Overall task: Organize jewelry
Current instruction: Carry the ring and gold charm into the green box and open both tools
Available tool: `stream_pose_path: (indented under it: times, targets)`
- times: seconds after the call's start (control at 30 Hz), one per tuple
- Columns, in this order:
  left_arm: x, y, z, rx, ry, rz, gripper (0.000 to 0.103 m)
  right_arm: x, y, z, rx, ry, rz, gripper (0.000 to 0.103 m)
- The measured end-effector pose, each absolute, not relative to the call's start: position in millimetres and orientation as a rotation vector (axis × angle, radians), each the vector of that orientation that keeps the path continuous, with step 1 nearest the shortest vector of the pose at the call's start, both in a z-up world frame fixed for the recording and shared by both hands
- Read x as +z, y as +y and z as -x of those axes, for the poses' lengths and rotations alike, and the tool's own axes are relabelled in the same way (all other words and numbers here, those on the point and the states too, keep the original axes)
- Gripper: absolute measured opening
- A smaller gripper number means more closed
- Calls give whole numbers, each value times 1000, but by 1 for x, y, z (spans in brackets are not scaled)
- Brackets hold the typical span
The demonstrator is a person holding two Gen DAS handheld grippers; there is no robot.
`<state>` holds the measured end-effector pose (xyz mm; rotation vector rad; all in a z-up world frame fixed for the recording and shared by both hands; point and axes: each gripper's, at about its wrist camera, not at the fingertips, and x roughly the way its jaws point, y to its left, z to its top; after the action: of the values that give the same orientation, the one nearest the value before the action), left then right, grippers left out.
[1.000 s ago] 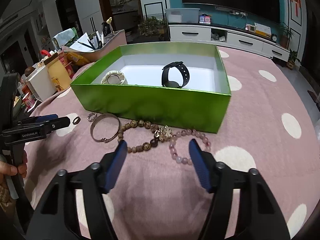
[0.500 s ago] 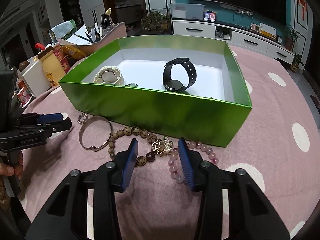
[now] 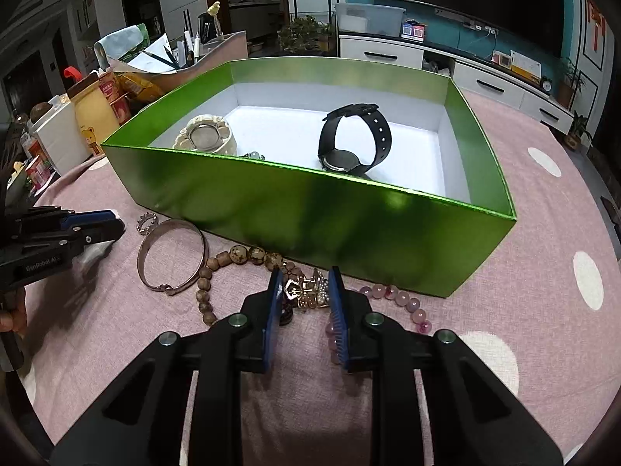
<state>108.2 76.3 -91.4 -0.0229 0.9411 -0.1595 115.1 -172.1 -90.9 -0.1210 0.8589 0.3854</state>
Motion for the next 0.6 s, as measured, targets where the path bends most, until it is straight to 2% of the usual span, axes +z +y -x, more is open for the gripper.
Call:
stream_pose_path:
  times: [0.27, 0.6]
  targets:
    - [-85, 79, -105, -161, 934, 78, 19, -78, -179, -105, 414, 832, 66, 24]
    - [-35, 69, -89, -239, 840, 117, 19, -42, -200, -82, 421, 756, 12, 24]
